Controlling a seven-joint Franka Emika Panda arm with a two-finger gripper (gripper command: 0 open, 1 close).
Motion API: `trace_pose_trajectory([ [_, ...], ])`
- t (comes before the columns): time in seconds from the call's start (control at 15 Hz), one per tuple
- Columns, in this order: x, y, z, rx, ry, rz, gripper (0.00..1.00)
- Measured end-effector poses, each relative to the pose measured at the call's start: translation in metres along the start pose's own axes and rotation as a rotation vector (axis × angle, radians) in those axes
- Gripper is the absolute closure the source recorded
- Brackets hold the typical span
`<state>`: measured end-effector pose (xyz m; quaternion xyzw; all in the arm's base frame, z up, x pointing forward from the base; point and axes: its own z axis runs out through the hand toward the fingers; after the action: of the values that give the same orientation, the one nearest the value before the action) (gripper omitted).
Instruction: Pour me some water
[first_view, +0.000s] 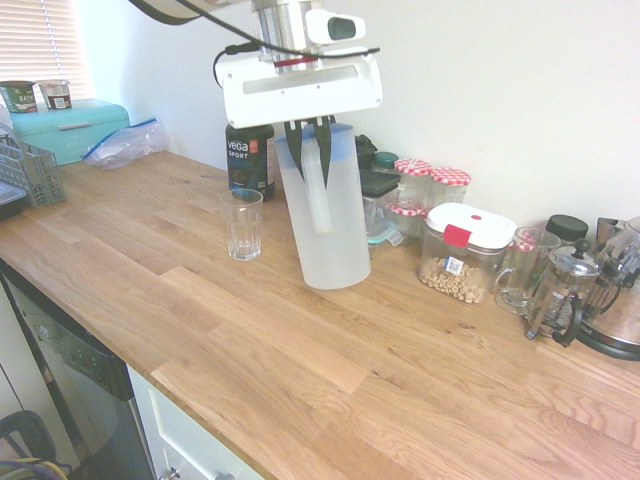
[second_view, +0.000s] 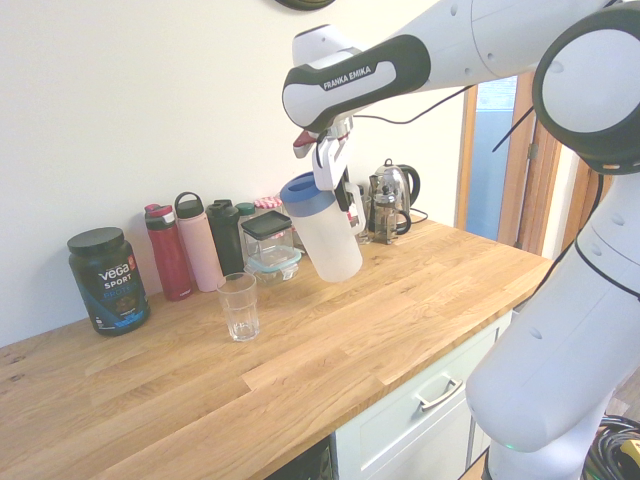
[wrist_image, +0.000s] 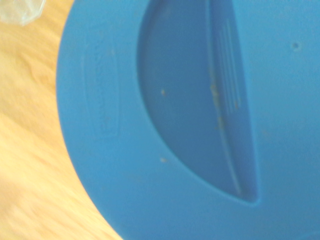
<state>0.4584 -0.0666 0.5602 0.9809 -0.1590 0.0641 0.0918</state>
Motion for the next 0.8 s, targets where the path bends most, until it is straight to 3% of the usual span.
trace_pose_trajectory([
  [0.4,0.008,0.056,0.026,0.106,0.005,0.332,1.0],
  [0.8,0.006,0.067,0.057,0.185,0.061,0.654,1.0],
])
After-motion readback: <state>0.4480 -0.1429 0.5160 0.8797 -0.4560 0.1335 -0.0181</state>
